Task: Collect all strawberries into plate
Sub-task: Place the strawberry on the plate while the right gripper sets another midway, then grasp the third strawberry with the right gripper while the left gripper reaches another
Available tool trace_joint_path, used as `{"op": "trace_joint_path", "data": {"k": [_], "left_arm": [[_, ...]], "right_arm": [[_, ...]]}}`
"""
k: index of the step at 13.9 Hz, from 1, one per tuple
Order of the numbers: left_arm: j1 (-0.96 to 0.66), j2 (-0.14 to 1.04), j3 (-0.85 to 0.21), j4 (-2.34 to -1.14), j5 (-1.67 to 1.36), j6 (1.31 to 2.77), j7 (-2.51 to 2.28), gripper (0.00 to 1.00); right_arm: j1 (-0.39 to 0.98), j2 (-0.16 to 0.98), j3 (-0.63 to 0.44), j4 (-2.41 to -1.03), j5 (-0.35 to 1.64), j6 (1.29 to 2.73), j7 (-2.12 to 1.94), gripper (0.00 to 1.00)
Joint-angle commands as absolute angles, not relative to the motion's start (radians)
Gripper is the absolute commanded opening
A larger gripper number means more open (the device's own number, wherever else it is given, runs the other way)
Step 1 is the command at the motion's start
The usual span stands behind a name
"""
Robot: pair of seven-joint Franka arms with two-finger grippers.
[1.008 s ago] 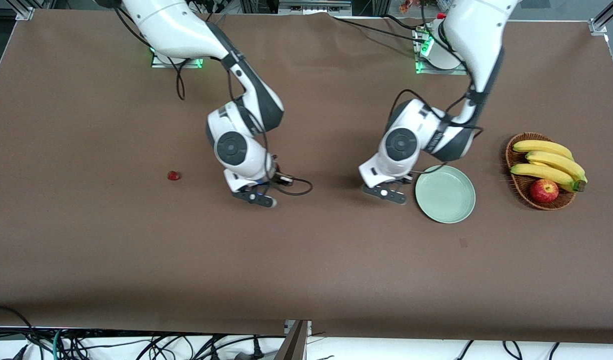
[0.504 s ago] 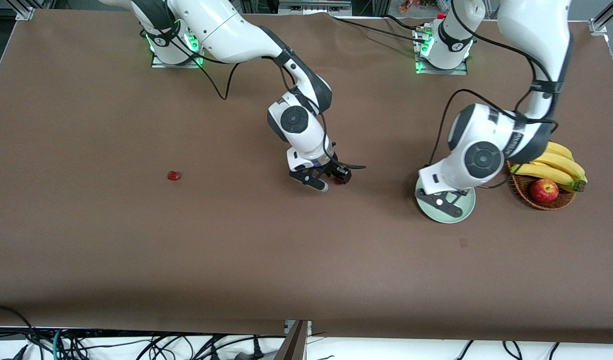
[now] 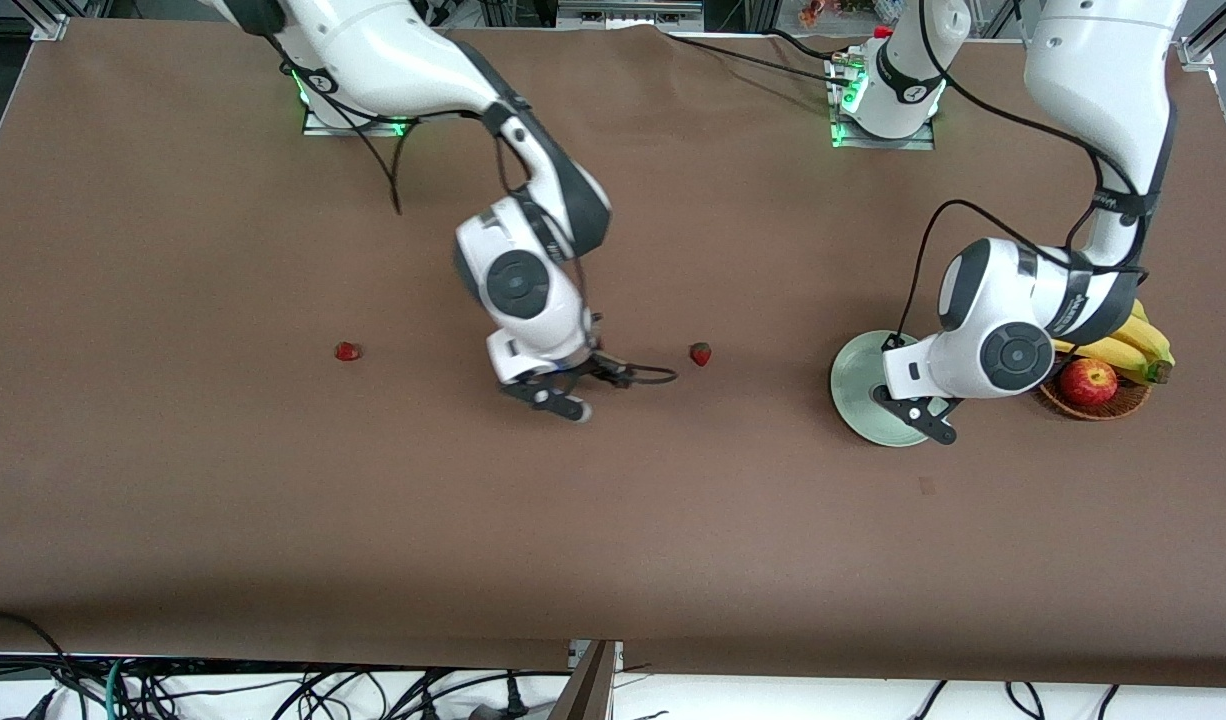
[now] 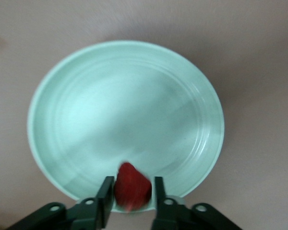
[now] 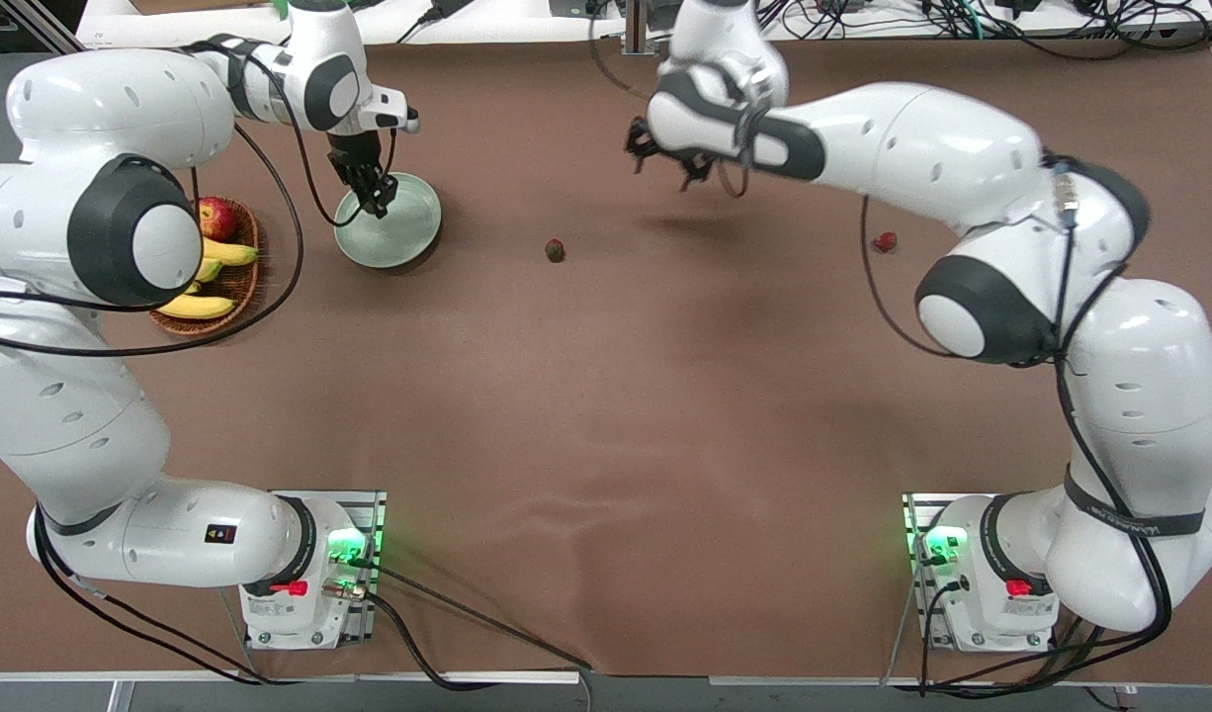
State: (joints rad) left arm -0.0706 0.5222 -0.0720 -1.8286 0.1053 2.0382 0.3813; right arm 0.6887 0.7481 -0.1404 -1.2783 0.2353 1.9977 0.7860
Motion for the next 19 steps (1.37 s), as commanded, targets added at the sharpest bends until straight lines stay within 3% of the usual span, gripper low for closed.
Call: {"op": "trace_joint_path", "data": {"k": [1,5,7,9,12,16,19], "left_arm": [[-0.064,0.528,-0.094,-1.816,0.054,2.039,0.397,1.0],[-0.075,0.446,-0.199,-1.809,0.052,2.011,0.359,1.0],[-0.077,0.452,-0.271,-1.805,0.052,2.016,0.135,1.0],[-0.098,0.475,-0.334,-1.805,0.052,2.025,-0.166,1.0],[-0.211,0.52,-0.336,-1.813,0.067,2.118,-0.492,1.0],[-0.25,0.621,-0.334,-1.821,0.096,2.354,-0.494,1.0],[-0.255,0.658,-0.337,-1.819,0.16,2.401,-0.512,1.0]], "right_arm": [[0.695,0.605,-0.259,-1.464,0.232,1.921,0.521,0.88],[0.696,0.395,-0.46,-1.921,0.227,2.121,0.064,0.88],[0.695,0.391,-0.508,-2.046,0.229,2.262,-0.041,0.88],[0.646,0.443,-0.518,-2.092,0.244,2.394,-0.132,0.88],[0.624,0.477,-0.511,-2.095,0.29,2.408,-0.143,0.88],[0.626,0.506,-0.486,-2.114,0.391,2.411,-0.15,0.83],[0.624,0.514,-0.472,-2.114,0.393,2.427,-0.175,0.8]]}}
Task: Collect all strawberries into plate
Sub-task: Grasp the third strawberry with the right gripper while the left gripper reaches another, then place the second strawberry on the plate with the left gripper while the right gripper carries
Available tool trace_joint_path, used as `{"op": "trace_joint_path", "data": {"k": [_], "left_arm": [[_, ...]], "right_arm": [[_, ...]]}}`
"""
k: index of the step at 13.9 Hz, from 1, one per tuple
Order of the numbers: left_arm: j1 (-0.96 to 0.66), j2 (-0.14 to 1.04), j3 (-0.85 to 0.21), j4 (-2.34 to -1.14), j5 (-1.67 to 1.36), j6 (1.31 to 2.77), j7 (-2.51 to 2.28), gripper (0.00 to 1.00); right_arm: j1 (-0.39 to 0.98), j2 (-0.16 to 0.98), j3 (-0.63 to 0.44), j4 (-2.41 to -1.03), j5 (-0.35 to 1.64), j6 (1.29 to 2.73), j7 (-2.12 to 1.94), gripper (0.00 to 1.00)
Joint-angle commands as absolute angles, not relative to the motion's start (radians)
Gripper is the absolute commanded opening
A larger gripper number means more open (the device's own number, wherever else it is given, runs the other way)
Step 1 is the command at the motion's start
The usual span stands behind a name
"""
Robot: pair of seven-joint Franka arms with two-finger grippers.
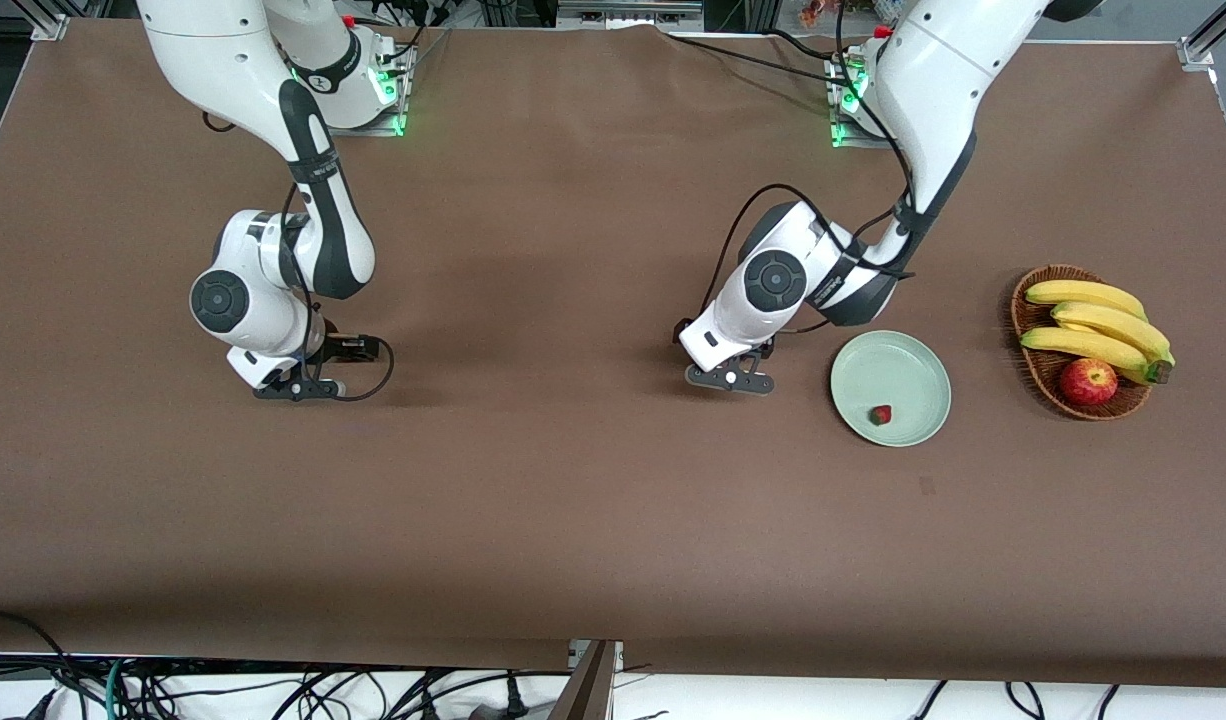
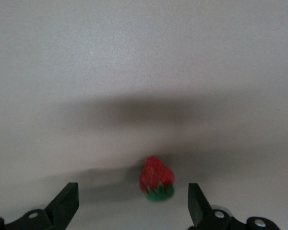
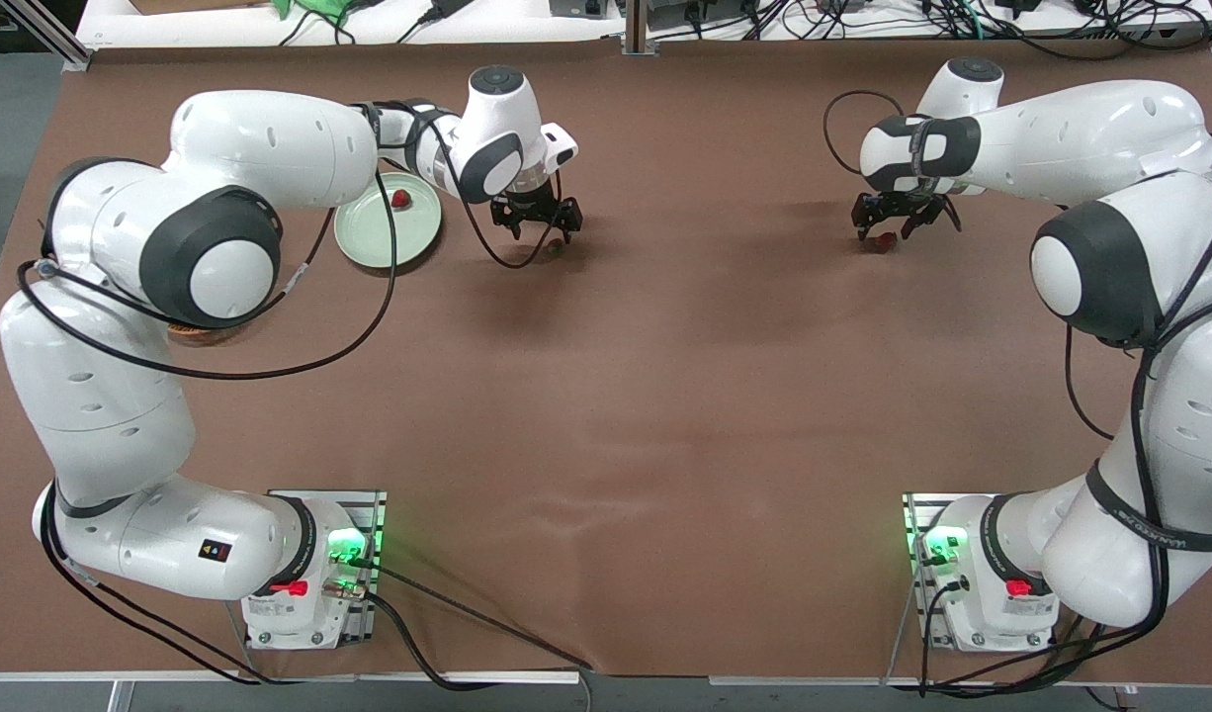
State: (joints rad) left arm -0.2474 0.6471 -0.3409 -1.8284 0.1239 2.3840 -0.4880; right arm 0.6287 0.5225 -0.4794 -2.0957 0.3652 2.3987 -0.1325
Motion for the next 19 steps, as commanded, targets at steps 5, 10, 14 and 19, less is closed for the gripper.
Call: {"op": "trace_joint_path", "data": {"k": [5,10,14,19], "left_arm": [[-0.273,0.681,-0.337,-1.815,0.161,2.413,-0.537,0.76],[-0.273,0.68,-0.337,-1.816,0.161,2.424,-0.526,0.07],[-0.25,0.606,-0.334,-1.803,0.164,2.244,-0.48,0.0],[-0.099,0.545,-0.334,-1.761,0.164,1.993,-0.087,0.04]], "right_arm": [[0.621,0.52,-0.472,-2.114,0.393,2.431,-0.219,0.37],[0.64,0.505,-0.466,-2.054,0.393,2.373,-0.189,0.14],[0.678,0.549,-0.373,-1.831,0.403,2.31,0.024,0.15],[0.68,0.766,-0.168,-1.449,0.405,2.324,0.445,0.18]]}}
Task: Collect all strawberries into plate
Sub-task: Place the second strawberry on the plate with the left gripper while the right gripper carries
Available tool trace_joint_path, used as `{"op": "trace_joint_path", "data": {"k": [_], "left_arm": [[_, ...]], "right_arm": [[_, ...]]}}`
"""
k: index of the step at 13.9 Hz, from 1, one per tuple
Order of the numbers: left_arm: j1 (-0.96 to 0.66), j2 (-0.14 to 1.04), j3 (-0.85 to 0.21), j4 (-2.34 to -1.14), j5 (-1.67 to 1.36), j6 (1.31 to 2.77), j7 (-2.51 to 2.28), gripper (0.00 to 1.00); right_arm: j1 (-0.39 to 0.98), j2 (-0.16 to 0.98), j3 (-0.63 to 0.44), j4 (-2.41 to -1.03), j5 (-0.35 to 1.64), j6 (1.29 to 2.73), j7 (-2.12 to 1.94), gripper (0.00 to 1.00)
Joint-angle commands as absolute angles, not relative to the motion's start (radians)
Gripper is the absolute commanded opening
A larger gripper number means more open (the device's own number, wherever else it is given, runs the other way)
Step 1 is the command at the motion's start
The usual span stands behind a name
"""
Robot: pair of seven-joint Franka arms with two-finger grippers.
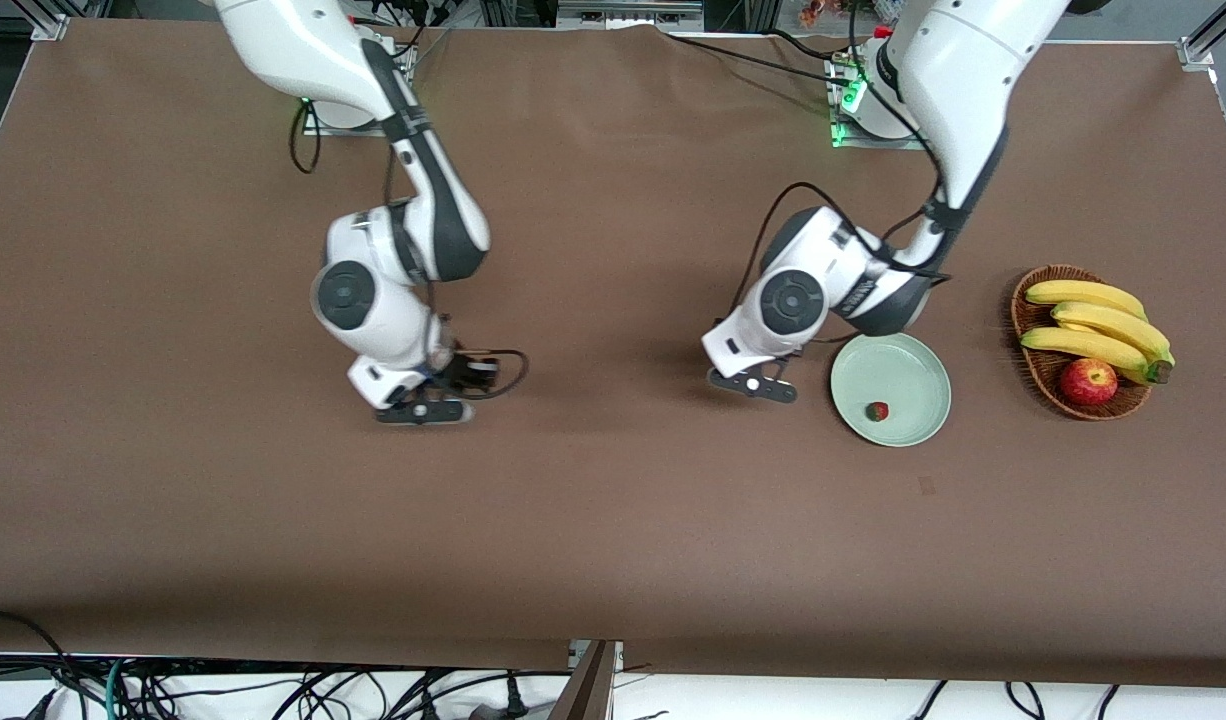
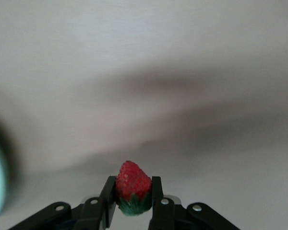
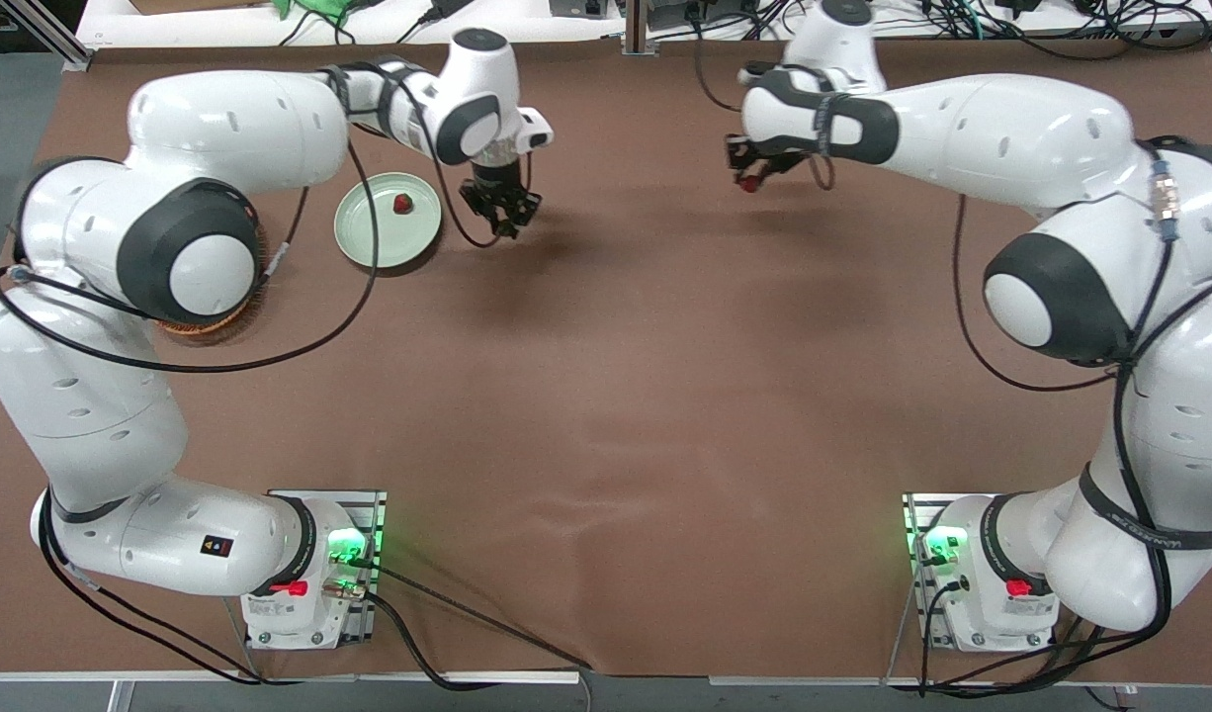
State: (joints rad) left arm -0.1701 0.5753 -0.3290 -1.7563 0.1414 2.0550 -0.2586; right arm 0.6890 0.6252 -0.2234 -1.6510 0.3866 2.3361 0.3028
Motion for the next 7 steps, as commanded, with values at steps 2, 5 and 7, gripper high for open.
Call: {"op": "trace_joint_path", "data": {"k": [2,5,7], "left_arm": [[-0.002,0.54,-0.339,-1.755,0.163,1.948,0.119,0.04],[0.08,0.54,-0.337,-1.755,0.164,1.916,0.279,0.06],[0.113,0.552,-0.337,-1.761,0.164,1.917,0.343,0.25]], "right_arm": [[0.699,0.853,-0.088,-1.326,0.403,2.36,0.654,0.21],[0.832,0.919,-0.058,-1.316,0.397,2.621,0.909,0.48],[0.848,0.911,-0.063,-1.322,0.391,2.642,0.927,0.78]]}}
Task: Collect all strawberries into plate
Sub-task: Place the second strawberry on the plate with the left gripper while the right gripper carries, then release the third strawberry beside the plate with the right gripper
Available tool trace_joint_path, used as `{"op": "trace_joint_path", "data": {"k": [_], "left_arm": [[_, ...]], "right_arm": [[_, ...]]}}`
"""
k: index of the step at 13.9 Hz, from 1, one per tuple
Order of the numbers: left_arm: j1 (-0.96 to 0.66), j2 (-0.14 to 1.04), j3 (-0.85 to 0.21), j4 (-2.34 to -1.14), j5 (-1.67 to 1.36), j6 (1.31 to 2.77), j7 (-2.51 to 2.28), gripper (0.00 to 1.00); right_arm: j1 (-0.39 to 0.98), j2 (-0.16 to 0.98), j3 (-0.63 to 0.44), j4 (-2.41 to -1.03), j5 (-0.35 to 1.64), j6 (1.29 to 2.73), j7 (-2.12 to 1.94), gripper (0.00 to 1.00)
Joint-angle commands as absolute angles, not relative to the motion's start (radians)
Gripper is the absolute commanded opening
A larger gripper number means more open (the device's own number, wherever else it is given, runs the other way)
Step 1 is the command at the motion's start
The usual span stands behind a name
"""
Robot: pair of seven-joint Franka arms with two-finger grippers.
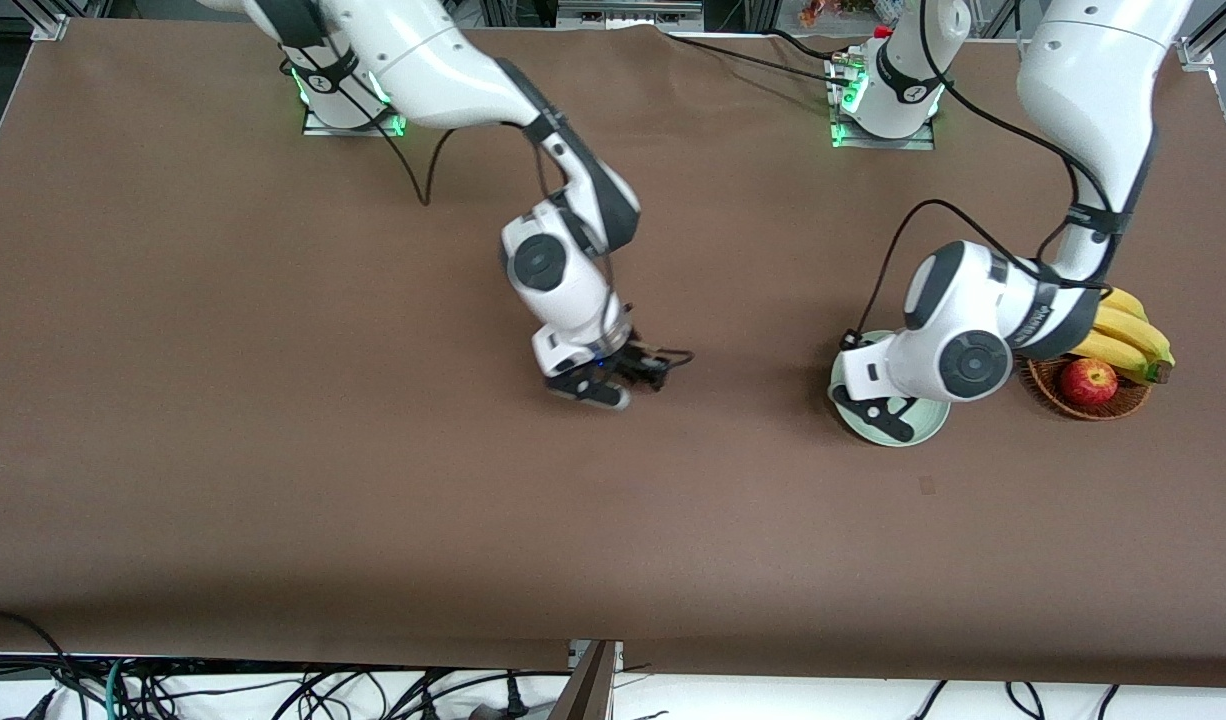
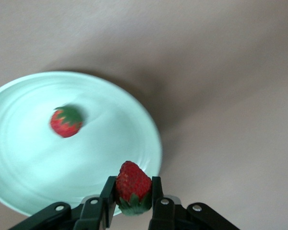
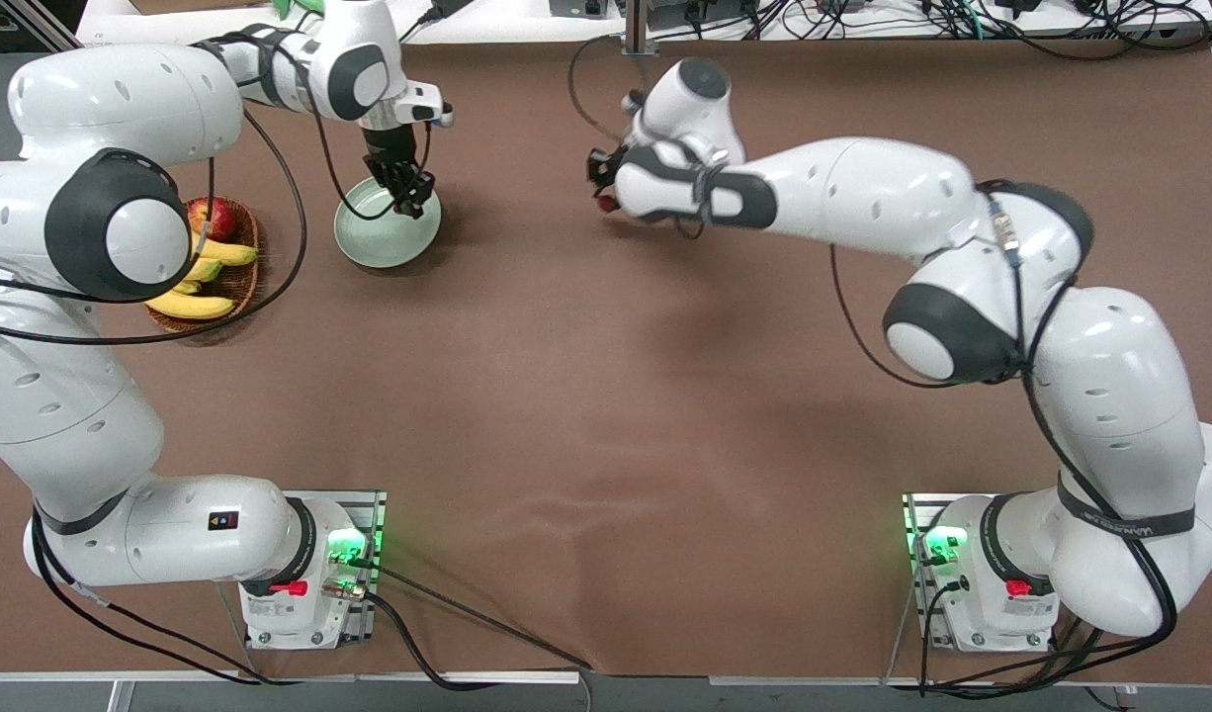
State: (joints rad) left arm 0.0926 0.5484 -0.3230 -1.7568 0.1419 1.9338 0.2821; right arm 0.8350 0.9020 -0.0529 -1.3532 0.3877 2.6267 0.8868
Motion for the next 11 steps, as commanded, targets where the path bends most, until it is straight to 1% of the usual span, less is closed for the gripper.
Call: {"op": "trace_joint_path", "data": {"k": [1,2,3,5,6,8,11], "left_arm": [[0.121,0.564,-0.337,-1.763,0.163,1.917,0.347,0.47],[0.123,0.577,-0.337,-1.763,0.163,1.919,0.347,0.78],[0.124,0.577,-0.337,-1.763,0.163,1.921,0.347,1.0],[0.118,0.572,-0.339,-1.758,0.157,1.919,0.347,1.0],[0.112,0.568,-0.342,-1.756,0.15,1.917,0.344,1.0],[0.11,0.548,-0.386,-1.759,0.149,1.916,0.315,1.0],[0.109,0.545,-0.475,-1.761,0.15,1.922,0.098,1.0]], "right_arm": [[0.842,0.902,-0.066,-1.321,0.391,2.613,0.922,0.82],[0.828,0.882,-0.084,-1.318,0.387,2.552,0.919,0.85],[0.827,0.865,-0.104,-1.315,0.365,2.499,0.917,0.87],[0.812,0.809,-0.138,-1.315,0.327,2.371,0.876,0.9],[0.796,0.775,-0.15,-1.315,0.325,2.306,0.824,0.99],[0.764,0.712,-0.17,-1.319,0.324,2.185,0.721,0.99],[0.761,0.609,-0.254,-1.325,0.324,1.981,0.651,1.0]]}}
